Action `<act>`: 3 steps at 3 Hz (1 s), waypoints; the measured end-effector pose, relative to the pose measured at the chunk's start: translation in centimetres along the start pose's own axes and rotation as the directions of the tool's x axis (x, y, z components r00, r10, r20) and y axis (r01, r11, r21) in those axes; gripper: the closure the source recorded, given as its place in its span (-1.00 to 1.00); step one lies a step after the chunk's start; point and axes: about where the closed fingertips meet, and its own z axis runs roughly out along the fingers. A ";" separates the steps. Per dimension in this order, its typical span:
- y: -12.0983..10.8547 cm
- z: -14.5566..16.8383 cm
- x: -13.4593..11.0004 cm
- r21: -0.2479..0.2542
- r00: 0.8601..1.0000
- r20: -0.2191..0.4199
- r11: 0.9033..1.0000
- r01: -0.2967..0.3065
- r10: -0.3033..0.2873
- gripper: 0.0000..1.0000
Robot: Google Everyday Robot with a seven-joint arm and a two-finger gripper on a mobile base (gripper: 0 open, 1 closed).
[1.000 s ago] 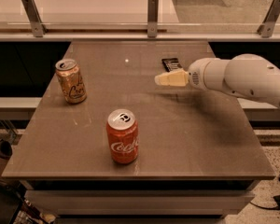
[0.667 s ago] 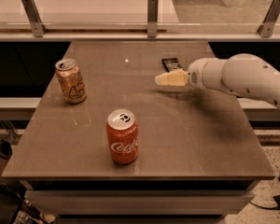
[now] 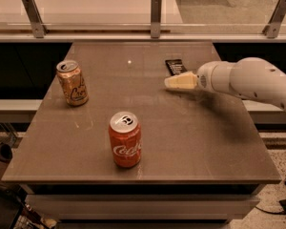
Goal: Move rxbar chocolate near coke can
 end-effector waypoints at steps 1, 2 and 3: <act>-0.5 0.2 -0.3 0.020 1.000 0.002 1.000 -0.008 0.008 -1.00; -0.8 0.8 -1.1 0.033 1.000 0.014 0.999 -0.017 0.017 -1.00; -0.9 1.4 -1.8 0.047 0.999 0.024 0.998 -0.028 0.027 -1.00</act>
Offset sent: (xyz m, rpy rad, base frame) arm 0.0259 -0.0026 0.0129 0.0159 -0.0269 -0.0612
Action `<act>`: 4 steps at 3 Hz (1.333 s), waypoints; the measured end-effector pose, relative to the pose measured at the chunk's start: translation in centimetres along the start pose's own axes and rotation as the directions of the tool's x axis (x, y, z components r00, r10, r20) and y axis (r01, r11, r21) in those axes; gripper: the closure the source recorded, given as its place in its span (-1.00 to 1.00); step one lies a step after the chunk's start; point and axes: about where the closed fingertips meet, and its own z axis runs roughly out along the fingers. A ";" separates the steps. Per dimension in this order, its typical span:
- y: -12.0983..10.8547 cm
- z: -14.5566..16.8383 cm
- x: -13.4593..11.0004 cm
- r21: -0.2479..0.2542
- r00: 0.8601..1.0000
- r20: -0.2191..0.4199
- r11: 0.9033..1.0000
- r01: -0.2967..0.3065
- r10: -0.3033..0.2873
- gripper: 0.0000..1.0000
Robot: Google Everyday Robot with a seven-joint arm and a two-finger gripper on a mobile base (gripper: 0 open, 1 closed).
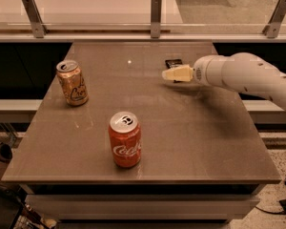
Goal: Move rxbar chocolate near coke can
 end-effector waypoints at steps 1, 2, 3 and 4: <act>-0.2 0.5 -0.2 0.024 1.000 -0.002 1.000 -0.005 0.005 -1.00; -0.4 1.1 -0.3 0.050 1.000 -0.013 0.999 -0.009 0.010 -1.00; -0.2 1.5 0.0 0.076 0.999 -0.041 0.997 -0.009 0.012 -1.00; 0.0 1.9 0.6 0.094 0.998 -0.059 0.995 -0.027 0.032 -1.00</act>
Offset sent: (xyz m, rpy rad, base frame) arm 0.0189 0.0027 -0.0037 -0.0335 0.0178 -0.0917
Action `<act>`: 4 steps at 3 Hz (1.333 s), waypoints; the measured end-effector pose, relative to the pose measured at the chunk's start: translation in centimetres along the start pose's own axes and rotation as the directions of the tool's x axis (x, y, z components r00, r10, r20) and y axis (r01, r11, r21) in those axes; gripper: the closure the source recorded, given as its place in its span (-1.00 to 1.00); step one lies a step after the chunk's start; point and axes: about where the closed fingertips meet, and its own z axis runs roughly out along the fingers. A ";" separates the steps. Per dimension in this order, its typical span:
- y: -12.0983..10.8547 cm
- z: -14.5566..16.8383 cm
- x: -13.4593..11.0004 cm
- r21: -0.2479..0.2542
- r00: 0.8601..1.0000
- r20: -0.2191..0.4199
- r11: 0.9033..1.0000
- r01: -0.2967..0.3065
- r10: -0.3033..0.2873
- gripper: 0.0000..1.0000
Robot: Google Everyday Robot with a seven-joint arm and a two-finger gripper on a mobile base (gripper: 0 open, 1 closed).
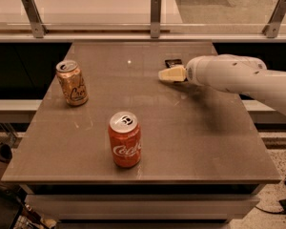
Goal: Move rxbar chocolate near coke can
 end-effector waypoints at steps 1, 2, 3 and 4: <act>0.3 0.5 0.7 0.010 1.000 -0.017 1.000 -0.020 0.020 -1.00; 0.4 0.4 0.5 0.010 1.000 -0.015 1.000 -0.020 0.021 -0.65; 0.5 0.3 0.3 0.009 1.000 -0.011 1.000 -0.020 0.020 -0.15; 0.6 0.2 0.1 0.008 1.000 -0.007 1.000 -0.019 0.019 0.32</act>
Offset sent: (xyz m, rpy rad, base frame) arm -0.0002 0.0030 -0.0083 0.0066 0.0181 -0.0174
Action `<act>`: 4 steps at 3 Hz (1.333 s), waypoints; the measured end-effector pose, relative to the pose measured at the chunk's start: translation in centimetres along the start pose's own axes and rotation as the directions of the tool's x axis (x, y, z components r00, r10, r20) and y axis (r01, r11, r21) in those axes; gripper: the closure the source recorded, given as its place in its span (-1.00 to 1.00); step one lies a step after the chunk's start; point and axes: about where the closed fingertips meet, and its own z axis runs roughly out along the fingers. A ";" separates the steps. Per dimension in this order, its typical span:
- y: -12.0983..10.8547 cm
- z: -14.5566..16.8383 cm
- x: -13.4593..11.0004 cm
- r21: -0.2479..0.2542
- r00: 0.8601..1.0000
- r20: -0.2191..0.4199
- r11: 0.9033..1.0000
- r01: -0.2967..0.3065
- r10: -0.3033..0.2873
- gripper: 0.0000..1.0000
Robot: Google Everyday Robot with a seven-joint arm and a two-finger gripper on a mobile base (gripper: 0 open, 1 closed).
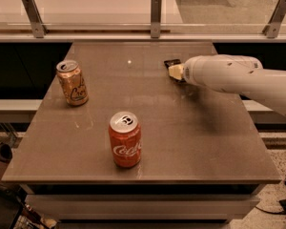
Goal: Move rxbar chocolate near coke can
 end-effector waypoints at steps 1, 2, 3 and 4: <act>0.1 -0.1 -0.2 -0.001 1.000 0.003 1.000 0.000 0.000 0.74; 0.1 -0.2 -0.4 -0.002 1.000 0.006 1.000 0.001 -0.001 1.00; 0.1 -0.2 -0.4 -0.002 1.000 0.007 1.000 0.001 -0.001 1.00; 0.2 -0.8 -0.7 -0.012 1.000 0.006 1.000 -0.009 0.009 1.00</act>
Offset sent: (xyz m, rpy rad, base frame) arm -0.0002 0.0004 0.0017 0.0006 -0.0024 0.0007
